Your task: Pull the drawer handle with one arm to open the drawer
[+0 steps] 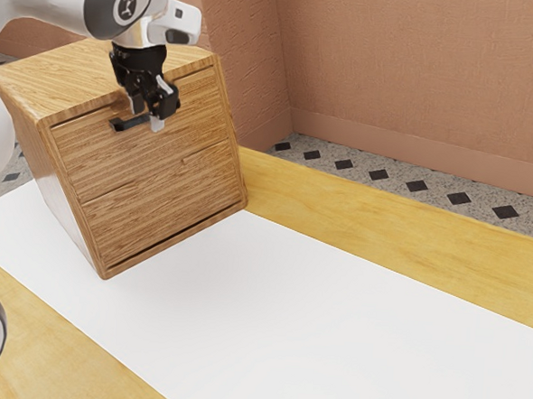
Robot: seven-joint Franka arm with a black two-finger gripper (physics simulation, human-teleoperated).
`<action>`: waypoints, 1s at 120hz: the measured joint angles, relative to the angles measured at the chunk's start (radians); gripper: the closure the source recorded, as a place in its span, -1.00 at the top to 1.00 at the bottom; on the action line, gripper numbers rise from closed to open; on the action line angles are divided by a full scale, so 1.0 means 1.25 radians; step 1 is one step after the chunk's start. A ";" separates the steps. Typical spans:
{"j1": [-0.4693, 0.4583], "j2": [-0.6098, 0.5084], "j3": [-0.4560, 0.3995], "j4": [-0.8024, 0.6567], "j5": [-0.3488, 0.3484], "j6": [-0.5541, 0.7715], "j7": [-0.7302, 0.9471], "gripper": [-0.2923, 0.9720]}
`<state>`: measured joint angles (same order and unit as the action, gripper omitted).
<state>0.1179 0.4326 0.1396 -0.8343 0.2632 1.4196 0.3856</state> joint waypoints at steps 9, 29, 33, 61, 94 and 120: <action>0.005 0.006 0.000 -0.001 0.000 0.007 0.002 -0.07; 0.010 -0.006 0.000 0.009 -0.001 0.013 0.007 -0.07; 0.010 -0.006 0.000 0.014 -0.001 0.013 0.008 -0.07; 0.016 0.020 -0.003 0.012 -0.004 0.024 0.014 -0.08; 0.009 0.015 -0.002 -0.017 -0.004 0.037 0.019 -0.48; -0.042 -0.028 -0.005 -0.056 -0.005 0.028 0.021 -0.64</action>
<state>0.0648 0.3980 0.1338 -0.9041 0.2571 1.4544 0.4121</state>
